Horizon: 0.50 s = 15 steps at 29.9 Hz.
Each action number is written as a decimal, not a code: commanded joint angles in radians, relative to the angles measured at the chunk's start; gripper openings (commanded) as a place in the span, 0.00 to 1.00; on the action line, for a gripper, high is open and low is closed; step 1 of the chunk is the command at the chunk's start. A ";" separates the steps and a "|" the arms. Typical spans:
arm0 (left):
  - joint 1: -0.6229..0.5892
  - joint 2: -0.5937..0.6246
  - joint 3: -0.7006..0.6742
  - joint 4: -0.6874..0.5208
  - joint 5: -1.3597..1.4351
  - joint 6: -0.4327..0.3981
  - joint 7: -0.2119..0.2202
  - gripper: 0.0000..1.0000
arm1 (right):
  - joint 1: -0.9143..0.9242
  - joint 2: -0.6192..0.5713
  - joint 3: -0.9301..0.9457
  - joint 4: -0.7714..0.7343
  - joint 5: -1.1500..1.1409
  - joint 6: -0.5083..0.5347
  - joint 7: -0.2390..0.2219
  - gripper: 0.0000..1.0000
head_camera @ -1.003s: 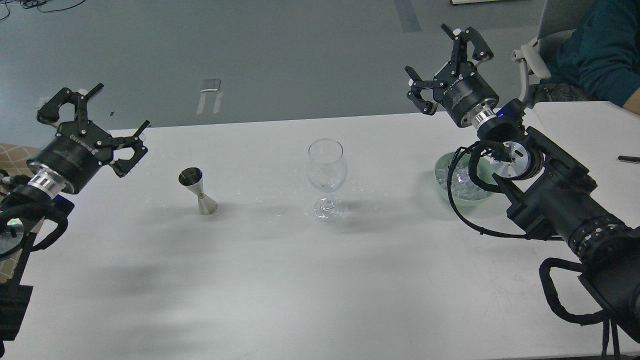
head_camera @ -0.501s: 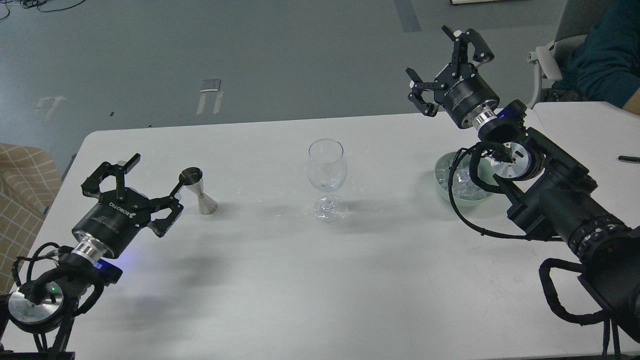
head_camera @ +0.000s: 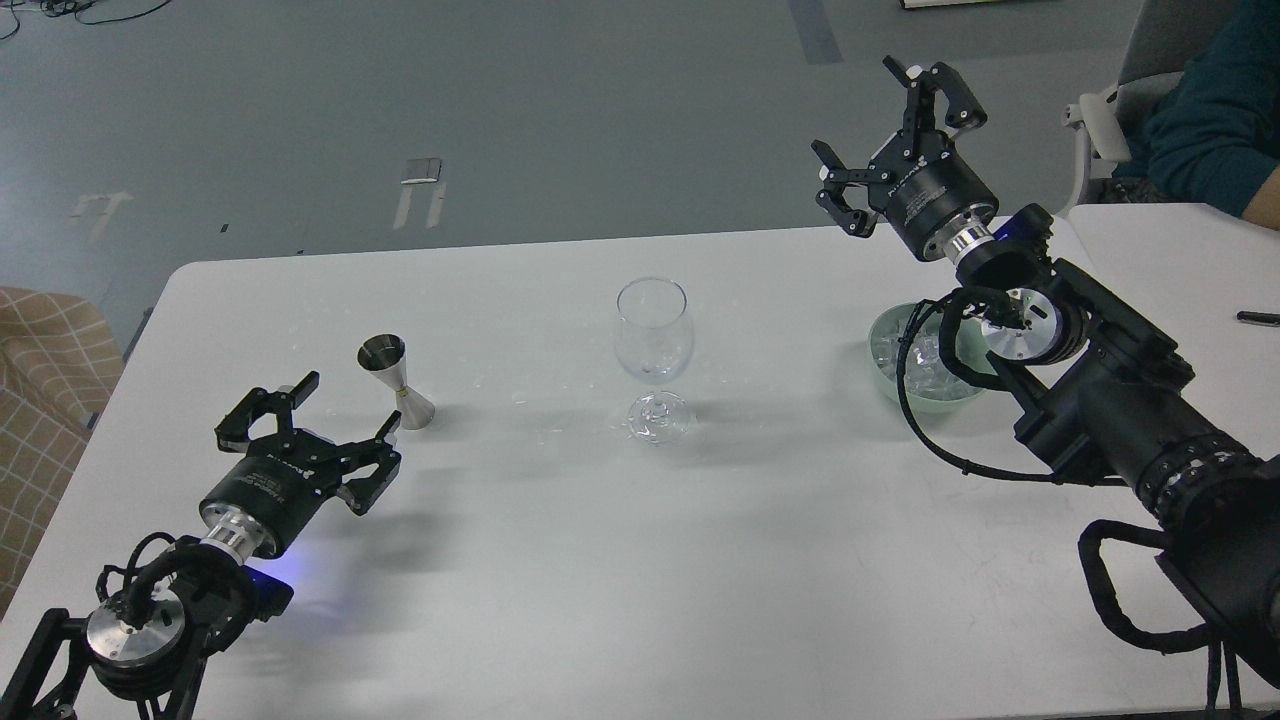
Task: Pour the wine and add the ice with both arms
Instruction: 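Lower the left gripper to the metal jigger and close around it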
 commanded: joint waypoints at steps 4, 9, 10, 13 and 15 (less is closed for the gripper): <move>-0.055 -0.012 0.002 0.083 0.001 -0.001 0.000 0.94 | 0.001 0.004 -0.001 -0.002 0.000 0.000 0.000 1.00; -0.098 -0.035 0.011 0.114 0.005 -0.001 0.000 0.94 | -0.002 0.002 -0.001 -0.002 -0.001 0.000 0.000 1.00; -0.103 -0.040 0.011 0.117 0.010 -0.001 0.000 0.94 | -0.002 0.002 -0.002 -0.002 -0.001 0.000 0.000 1.00; -0.130 -0.058 0.011 0.144 0.035 -0.001 0.000 0.94 | -0.005 0.004 -0.002 -0.002 -0.001 -0.005 0.000 1.00; -0.153 -0.061 0.011 0.182 0.048 -0.001 -0.002 0.94 | -0.005 0.010 -0.001 -0.002 -0.001 -0.007 0.000 1.00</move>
